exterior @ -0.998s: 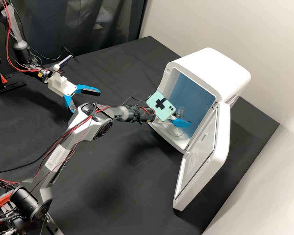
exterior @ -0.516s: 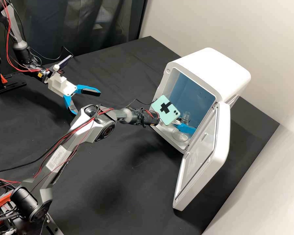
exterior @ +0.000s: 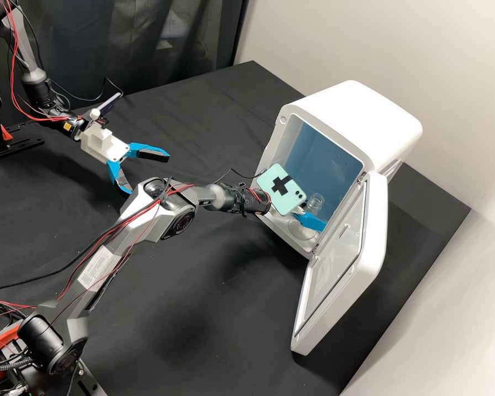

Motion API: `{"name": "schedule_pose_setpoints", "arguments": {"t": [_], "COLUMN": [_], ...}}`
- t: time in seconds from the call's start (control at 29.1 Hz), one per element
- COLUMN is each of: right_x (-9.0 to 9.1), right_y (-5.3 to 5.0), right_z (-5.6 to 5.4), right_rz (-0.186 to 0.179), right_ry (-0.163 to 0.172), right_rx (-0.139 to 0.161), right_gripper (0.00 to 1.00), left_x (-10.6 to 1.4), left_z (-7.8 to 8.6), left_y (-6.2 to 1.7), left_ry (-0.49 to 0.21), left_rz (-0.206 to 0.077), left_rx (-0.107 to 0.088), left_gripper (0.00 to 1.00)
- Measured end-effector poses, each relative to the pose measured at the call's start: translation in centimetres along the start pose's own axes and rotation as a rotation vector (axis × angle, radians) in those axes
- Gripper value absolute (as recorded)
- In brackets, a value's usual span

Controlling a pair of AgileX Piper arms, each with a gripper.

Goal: Place the flask in the incubator

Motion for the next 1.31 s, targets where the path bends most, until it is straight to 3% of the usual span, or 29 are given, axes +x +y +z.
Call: {"name": "schedule_pose_setpoints", "arguments": {"t": [0.34, 0.52, 0.58, 0.72, 0.96, 1.14, 1.24, 1.31], "right_x": [-0.1, -0.4, -0.5, -0.7, -1.0, -1.3, -1.4, -1.3], "right_y": [0.4, 0.6, 0.6, 0.2, 0.5, 0.8, 1.1, 1.2], "right_z": [0.5, 0.3, 0.3, 0.0, -1.7, -3.0, -3.6, -3.8], "right_rz": [-0.056, -0.093, -0.106, -0.134, -0.127, -0.119, -0.093, -0.076], "right_ry": [-0.001, -0.010, -0.025, -0.045, -0.010, 0.022, 0.019, 0.014], "right_rx": [0.027, 0.090, 0.133, 0.190, 0.156, 0.150, 0.175, 0.175], "right_gripper": [1.00, 1.00, 1.00, 1.00, 1.00, 1.00, 1.00, 1.00], "left_x": [-0.1, -0.1, -0.1, -0.1, 0.0, 0.0, 0.1, 0.1], "left_z": [-0.2, -0.2, -0.2, -0.3, -0.4, -0.4, -0.4, -0.4], "left_y": [0.03, 0.04, 0.04, 0.05, -0.14, -0.26, -0.21, -0.21], "left_ry": [0.009, 0.010, 0.010, 0.012, 0.015, 0.015, 0.014, 0.017], "left_rz": [0.002, 0.002, 0.002, 0.002, -0.005, -0.010, -0.007, -0.006], "left_rx": [-0.001, -0.001, -0.001, -0.002, -0.005, -0.007, -0.006, -0.009], "left_gripper": [1.00, 1.00, 1.00, 1.00, 1.00, 1.00, 1.00, 1.00]}}
